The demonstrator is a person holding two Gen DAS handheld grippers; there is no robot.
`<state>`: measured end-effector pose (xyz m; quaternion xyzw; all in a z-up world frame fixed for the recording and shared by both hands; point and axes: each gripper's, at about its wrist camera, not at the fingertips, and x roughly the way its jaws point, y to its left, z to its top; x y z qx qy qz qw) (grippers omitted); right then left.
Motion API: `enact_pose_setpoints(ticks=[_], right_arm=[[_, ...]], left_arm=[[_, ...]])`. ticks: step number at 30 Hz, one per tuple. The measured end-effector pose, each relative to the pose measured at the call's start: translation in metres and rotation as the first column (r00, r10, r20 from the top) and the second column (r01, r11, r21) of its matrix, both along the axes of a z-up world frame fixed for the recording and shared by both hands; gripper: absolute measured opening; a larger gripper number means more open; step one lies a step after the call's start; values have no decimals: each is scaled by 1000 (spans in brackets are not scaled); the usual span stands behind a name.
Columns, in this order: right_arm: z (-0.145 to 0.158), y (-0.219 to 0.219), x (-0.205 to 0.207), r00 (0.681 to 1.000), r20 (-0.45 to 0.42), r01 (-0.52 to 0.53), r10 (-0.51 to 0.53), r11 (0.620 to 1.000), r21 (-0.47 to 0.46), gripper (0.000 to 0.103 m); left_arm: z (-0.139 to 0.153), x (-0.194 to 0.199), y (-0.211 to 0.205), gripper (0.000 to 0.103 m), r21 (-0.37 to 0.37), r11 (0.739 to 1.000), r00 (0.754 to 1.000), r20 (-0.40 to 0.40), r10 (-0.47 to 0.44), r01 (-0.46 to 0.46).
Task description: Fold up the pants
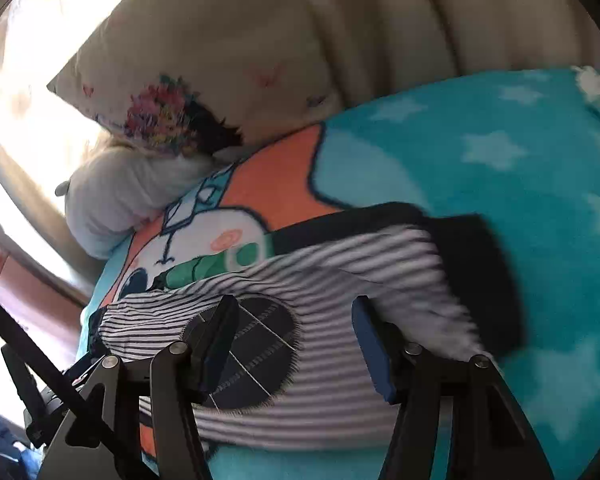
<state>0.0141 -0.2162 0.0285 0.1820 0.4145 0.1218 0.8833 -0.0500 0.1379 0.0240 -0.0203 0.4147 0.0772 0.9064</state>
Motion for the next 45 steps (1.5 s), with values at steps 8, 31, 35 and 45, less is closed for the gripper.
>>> enact_pose_setpoints(ticks=[8, 31, 35, 45], right_arm=[[26, -24, -26, 992, 111, 55, -54, 998, -3, 73], [0, -82, -48, 988, 75, 129, -136, 987, 93, 77], [-2, -79, -47, 990, 75, 109, -116, 989, 96, 77], [-9, -67, -44, 996, 47, 75, -79, 994, 76, 78]], left_arm=[[25, -17, -15, 76, 70, 997, 999, 35, 24, -27], [52, -1, -90, 76, 168, 980, 993, 38, -114, 106], [77, 22, -104, 76, 67, 977, 976, 61, -208, 204], [92, 116, -196, 78, -179, 858, 873, 11, -487, 481]])
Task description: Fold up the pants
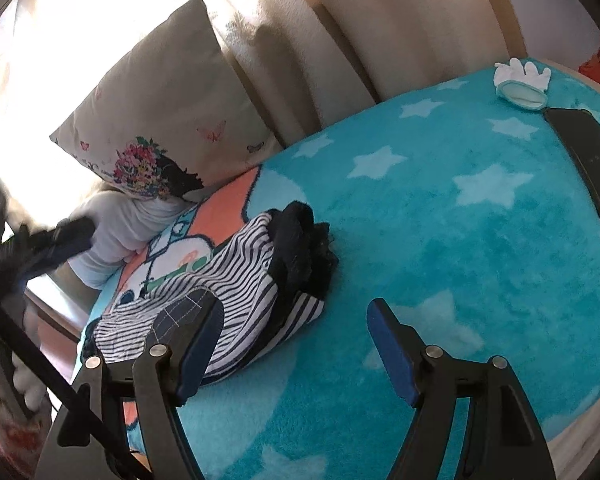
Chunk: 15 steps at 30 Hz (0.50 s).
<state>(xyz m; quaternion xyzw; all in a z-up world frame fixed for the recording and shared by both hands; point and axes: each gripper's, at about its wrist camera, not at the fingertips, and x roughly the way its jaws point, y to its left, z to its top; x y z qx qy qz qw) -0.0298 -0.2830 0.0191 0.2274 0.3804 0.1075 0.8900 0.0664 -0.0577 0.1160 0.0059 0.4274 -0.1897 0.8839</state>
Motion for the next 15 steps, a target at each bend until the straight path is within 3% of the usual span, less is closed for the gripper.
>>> enact_pose_setpoints(ticks=[7, 15], right_arm=[[-10, 15, 10, 1000, -23, -18, 17, 999, -34, 79], [-11, 25, 20, 1000, 10, -16, 17, 999, -41, 81]], left_arm=[[-47, 44, -76, 78, 1, 982, 973, -134, -186, 188], [-84, 70, -112, 78, -29, 960, 931, -238, -276, 277]])
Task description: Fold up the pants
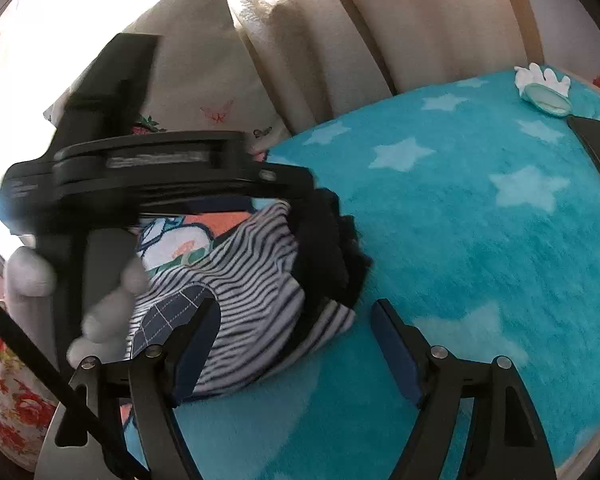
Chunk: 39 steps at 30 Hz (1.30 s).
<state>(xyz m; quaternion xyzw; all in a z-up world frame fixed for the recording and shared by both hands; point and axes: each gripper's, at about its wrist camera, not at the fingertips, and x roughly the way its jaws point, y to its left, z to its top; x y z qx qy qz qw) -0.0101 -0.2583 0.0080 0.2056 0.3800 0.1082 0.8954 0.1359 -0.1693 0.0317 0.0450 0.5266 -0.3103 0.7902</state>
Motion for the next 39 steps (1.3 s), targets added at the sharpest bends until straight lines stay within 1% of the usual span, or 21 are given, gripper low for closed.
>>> enact_pose_setpoints(ticks=[3, 4, 5, 6, 7, 8, 9, 12, 15, 18, 22, 25, 27, 28, 30, 32, 33, 34, 36, 38, 39], right_arm=[[-1, 2, 1, 1000, 25, 9, -9, 1000, 4, 81], [-1, 3, 1, 999, 33, 15, -15, 1000, 4, 76], [-2, 3, 1, 999, 43, 19, -19, 1000, 9, 70], [-2, 2, 2, 999, 46, 23, -24, 1000, 11, 58], [-3, 2, 3, 999, 46, 23, -23, 1000, 13, 47], [-2, 1, 5, 999, 46, 21, -22, 1000, 22, 41], [-1, -1, 7, 999, 47, 18, -20, 999, 37, 35], [11, 0, 8, 997, 81, -2, -3, 998, 59, 33], [27, 13, 9, 992, 121, -53, 45, 997, 61, 33], [40, 35, 11, 982, 149, -120, 112, 992, 45, 33], [47, 68, 13, 963, 161, -224, 216, 974, 37, 33], [42, 102, 18, 941, 145, -311, 307, 950, 5, 33], [34, 129, 21, 921, 110, -373, 373, 928, -23, 33], [28, 143, 22, 909, 81, -407, 408, 913, -33, 34], [23, 160, 20, 891, 41, -450, 452, 892, -52, 37], [27, 165, 13, 874, 55, -479, 483, 875, -72, 38], [37, 163, 5, 873, 85, -474, 481, 876, -84, 42], [44, 158, 0, 878, 111, -457, 466, 884, -92, 46], [60, 137, -4, 901, 162, -393, 403, 915, -90, 47], [68, 115, 1, 931, 176, -310, 319, 947, -78, 48], [68, 106, 12, 947, 164, -266, 275, 961, -78, 57]], left_arm=[[-11, 7, -4, 78, -1, 1000, 999, -43, -8, 8], [-17, 8, -5, 76, 0, 1000, 997, -76, -17, 17], [-17, 6, -6, 67, 4, 1000, 998, -63, -19, 20], [-16, 4, -6, 54, -3, 1000, 998, -56, -28, 28], [-16, 3, -6, 23, -29, 999, 995, -88, -48, 46], [-17, 2, -4, 20, -57, 997, 990, -126, -56, 49], [-15, 1, -2, 20, -62, 997, 991, -121, -48, 40], [-6, -7, 8, 19, -88, 996, 995, -91, -39, 31], [7, -12, 29, 19, -159, 987, 996, -89, 5, -19], [22, -20, 63, 19, -226, 970, 995, -77, 67, -83], [33, -31, 109, 19, -275, 945, 984, -57, 169, -178], [34, -47, 154, 21, -294, 913, 958, -39, 284, -283], [32, -57, 179, 30, -306, 889, 938, -43, 343, -340], [31, -65, 197, 34, -316, 870, 922, -46, 385, -379], [30, -77, 218, 37, -313, 850, 900, -40, 435, -425], [33, -94, 240, 46, -301, 831, 873, -13, 488, -469], [35, -102, 247, 49, -298, 825, 863, 6, 505, -480], [38, -113, 258, 53, -292, 819, 849, 38, 526, -494], [41, -126, 270, 55, -288, 810, 832, 72, 550, -511], [41, -141, 284, 57, -293, 798, 816, 92, 571, -526], [42, -145, 290, 57, -298, 791, 809, 93, 581, -534]])
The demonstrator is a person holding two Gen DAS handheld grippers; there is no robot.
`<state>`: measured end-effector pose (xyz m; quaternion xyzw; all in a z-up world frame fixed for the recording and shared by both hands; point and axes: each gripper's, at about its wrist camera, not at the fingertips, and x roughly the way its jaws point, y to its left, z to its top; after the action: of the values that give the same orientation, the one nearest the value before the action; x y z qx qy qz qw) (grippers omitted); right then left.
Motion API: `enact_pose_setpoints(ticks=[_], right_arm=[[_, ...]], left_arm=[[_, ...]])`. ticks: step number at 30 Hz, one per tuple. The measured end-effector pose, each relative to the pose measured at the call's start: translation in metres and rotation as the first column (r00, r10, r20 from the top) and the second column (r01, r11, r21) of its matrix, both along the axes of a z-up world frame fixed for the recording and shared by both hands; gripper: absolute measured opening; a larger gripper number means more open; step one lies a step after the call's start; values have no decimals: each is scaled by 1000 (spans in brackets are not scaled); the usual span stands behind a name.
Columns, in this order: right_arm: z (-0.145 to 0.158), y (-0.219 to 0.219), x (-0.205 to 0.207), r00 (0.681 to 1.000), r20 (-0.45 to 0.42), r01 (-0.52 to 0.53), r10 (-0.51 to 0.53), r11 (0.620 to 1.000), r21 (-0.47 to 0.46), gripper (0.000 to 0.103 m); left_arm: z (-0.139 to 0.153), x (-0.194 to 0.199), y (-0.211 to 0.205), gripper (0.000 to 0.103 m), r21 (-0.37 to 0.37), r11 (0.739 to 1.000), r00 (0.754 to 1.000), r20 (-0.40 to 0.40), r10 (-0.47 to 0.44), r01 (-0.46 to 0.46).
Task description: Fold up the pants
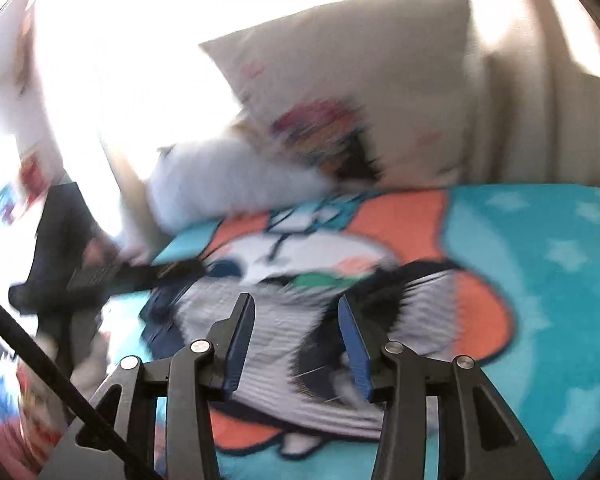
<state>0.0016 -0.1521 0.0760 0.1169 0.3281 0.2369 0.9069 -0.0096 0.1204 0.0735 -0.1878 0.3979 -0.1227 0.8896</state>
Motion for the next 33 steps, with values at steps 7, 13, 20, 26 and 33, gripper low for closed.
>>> enact_pose_setpoints(ticks=[7, 13, 20, 26, 33], right_arm=[[-28, 28, 15, 994, -105, 11, -26, 990, -140, 77], [-57, 63, 18, 996, -33, 60, -78, 925, -375, 45], [-42, 51, 18, 996, -92, -7, -11, 982, -190, 26], [-59, 80, 17, 985, -139, -128, 102, 973, -193, 60], [-12, 40, 10, 994, -85, -64, 65, 998, 20, 61]], left_arm=[[-4, -21, 16, 57, -1, 997, 997, 7, 80, -80], [-4, -36, 25, 60, 50, 992, 993, 25, 118, -119], [-10, -40, 50, 60, 20, 983, 983, 10, 181, -182], [-18, -44, 62, 60, 10, 978, 978, -18, 207, -206], [-22, -49, 78, 63, 4, 972, 972, -22, 236, -236]])
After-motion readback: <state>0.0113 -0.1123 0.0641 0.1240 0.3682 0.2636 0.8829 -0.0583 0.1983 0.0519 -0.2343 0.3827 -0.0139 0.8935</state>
